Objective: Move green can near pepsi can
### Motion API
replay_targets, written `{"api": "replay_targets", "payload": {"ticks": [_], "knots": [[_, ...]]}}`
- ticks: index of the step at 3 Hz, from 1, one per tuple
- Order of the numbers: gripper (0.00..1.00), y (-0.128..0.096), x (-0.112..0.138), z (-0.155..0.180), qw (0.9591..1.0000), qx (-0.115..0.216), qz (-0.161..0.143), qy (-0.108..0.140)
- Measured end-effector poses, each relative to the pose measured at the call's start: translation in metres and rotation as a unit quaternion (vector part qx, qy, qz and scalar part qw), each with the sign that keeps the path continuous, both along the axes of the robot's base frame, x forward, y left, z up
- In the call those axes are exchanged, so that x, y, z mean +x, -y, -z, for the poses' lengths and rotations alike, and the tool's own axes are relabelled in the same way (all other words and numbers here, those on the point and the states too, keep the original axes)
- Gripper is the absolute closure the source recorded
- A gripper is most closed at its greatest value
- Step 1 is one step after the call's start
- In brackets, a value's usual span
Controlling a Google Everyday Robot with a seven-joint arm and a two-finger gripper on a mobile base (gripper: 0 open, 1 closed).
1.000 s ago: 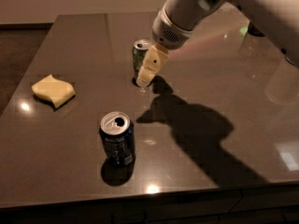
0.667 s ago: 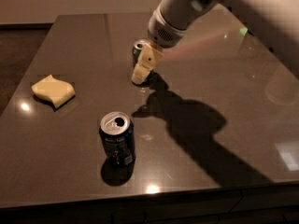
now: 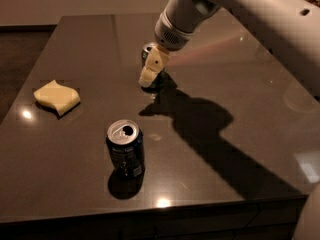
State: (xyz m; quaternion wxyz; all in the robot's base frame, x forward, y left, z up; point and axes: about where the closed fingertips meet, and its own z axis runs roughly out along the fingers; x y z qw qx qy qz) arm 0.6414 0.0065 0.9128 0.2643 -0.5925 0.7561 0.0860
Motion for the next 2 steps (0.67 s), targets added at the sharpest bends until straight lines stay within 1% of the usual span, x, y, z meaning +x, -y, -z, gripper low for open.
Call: {"api": "replay_targets", "payload": {"ticks": [1,2], "knots": [[0.16,0.0002,0.0055,0.0003,1.0000,0.000,-0.001,-0.001],[0.47,-0.0007,0.0069,-0.0040,1.0000,0.006,-0.007,-0.002]]}}
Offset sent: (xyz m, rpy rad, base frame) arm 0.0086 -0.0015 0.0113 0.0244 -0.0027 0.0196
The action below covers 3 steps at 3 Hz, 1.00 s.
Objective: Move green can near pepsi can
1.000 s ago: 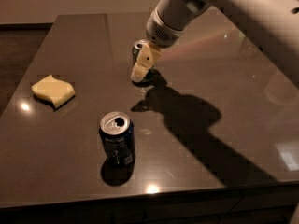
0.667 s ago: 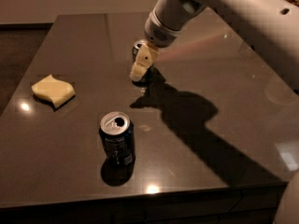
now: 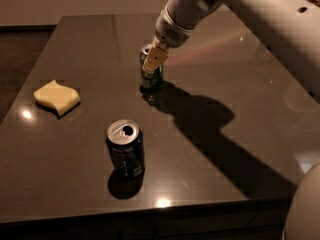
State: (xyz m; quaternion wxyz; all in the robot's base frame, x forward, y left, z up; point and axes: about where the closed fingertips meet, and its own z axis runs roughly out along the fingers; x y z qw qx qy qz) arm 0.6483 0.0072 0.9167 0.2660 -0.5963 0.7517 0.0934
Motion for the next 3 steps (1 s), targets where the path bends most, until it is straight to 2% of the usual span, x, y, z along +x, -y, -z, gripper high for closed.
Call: {"api": "replay_targets", "payload": {"ticks": [1,2,3], "knots": [[0.70,0.004,-0.007,-0.006,0.9999,0.011,-0.011,-0.003],[0.94,0.018,-0.034,-0.016,0.9990,0.018,-0.040,-0.008],[1.00,0.038,-0.085,-0.022,0.9944,0.013,-0.104,-0.018]]}}
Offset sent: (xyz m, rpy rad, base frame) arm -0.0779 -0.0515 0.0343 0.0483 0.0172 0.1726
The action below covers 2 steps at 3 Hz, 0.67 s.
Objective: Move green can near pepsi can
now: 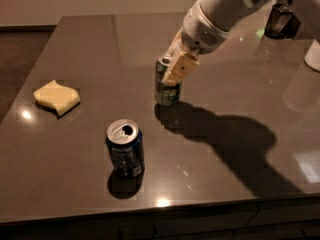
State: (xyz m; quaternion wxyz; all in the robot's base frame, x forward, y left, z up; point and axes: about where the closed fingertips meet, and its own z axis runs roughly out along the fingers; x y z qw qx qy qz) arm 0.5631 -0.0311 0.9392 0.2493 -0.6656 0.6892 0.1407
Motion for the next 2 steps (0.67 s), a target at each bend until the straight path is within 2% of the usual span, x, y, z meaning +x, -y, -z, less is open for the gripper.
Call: {"api": "replay_targets", "payload": {"ticks": [1,2], "knots": [[1.00,0.006,-0.051,-0.005,0.9978,-0.006,-0.066,-0.001],[1.00,0.003,-0.095,-0.007,0.9919,-0.008,-0.127,0.009]]}}
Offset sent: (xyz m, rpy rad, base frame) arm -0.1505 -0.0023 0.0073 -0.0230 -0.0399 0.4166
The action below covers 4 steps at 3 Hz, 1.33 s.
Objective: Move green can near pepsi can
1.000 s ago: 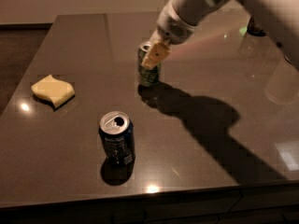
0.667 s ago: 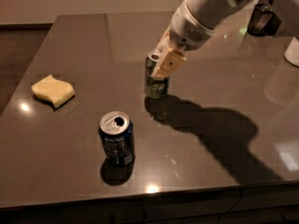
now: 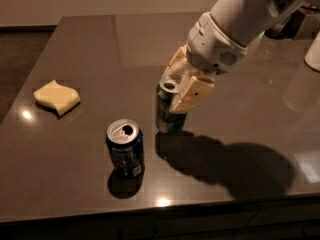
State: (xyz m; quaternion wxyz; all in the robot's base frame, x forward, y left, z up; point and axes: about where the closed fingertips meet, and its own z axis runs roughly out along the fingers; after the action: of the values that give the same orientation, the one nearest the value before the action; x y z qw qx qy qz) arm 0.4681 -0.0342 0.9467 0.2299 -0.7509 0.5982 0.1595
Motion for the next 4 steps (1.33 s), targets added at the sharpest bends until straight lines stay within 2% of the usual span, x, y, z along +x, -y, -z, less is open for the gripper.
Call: {"api": "replay_targets", "payload": {"ticks": [1,2,4], "knots": [[0.90,-0.005,-0.027,0.003,0.9991,0.000,-0.042,0.011],[0.59,-0.012,-0.046,0.015,0.9973,-0.004,-0.070,0.024],[0.13,-0.019,-0.052,0.026,0.9964,-0.009,-0.081,0.025]]}}
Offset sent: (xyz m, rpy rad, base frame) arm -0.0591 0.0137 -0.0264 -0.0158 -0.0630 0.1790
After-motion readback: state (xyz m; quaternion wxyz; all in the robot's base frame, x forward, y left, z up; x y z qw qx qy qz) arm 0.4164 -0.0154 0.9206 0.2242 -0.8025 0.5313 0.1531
